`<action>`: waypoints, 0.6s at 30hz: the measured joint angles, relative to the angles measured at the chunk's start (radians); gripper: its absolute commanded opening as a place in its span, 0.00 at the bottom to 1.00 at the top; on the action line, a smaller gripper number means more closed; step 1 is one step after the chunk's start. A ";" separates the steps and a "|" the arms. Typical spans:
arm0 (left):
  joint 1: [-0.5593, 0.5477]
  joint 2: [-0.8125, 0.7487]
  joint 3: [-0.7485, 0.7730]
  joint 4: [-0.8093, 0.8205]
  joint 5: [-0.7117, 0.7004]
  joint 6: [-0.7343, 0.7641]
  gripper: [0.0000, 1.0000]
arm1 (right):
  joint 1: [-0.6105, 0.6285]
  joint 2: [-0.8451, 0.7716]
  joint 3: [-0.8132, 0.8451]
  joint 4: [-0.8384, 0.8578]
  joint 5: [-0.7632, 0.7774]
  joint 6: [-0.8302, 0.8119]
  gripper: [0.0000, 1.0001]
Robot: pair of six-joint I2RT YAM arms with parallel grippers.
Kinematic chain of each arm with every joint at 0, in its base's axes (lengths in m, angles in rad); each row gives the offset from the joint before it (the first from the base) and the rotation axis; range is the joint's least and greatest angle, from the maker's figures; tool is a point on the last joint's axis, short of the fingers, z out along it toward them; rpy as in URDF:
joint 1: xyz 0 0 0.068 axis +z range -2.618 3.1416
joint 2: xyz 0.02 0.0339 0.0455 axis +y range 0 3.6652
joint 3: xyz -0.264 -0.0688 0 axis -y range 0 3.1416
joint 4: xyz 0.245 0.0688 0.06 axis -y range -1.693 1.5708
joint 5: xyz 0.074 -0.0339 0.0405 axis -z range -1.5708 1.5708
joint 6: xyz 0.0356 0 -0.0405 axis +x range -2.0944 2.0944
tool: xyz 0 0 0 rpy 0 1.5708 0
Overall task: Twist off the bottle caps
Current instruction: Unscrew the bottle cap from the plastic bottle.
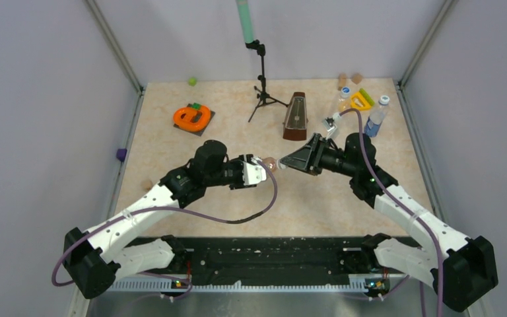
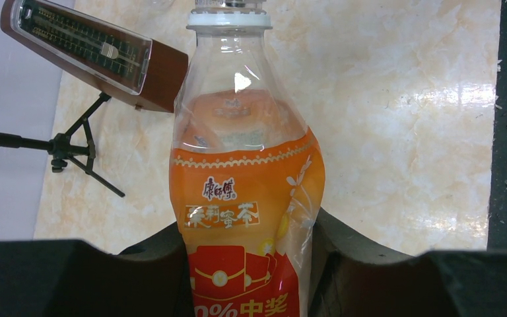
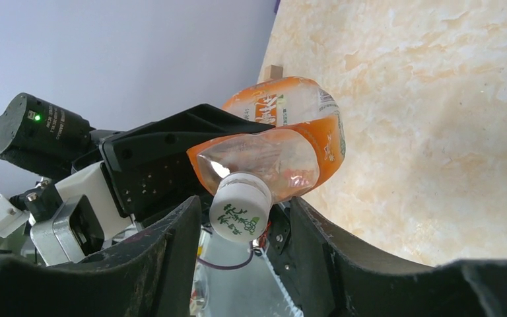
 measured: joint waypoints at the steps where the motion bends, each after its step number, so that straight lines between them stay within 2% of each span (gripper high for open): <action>1: 0.000 0.000 0.000 0.000 -0.001 0.000 0.00 | 0.000 0.000 0.000 0.002 -0.001 -0.001 0.50; 5: -0.002 0.000 0.000 0.000 -0.005 0.000 0.00 | 0.000 0.000 0.000 0.002 -0.003 -0.004 0.50; 9: -0.003 0.001 0.000 0.000 -0.009 0.000 0.00 | 0.000 0.000 0.000 0.004 -0.010 -0.010 0.46; 11: -0.003 0.001 0.000 0.000 -0.010 0.000 0.00 | 0.000 0.000 -0.002 0.006 -0.018 -0.010 0.35; 17: -0.003 0.013 0.000 -0.001 -0.015 0.000 0.00 | 0.000 0.004 -0.012 0.011 -0.028 -0.013 0.31; 18: -0.003 0.014 0.000 -0.001 -0.016 0.000 0.00 | 0.000 0.006 -0.012 0.011 -0.027 -0.014 0.27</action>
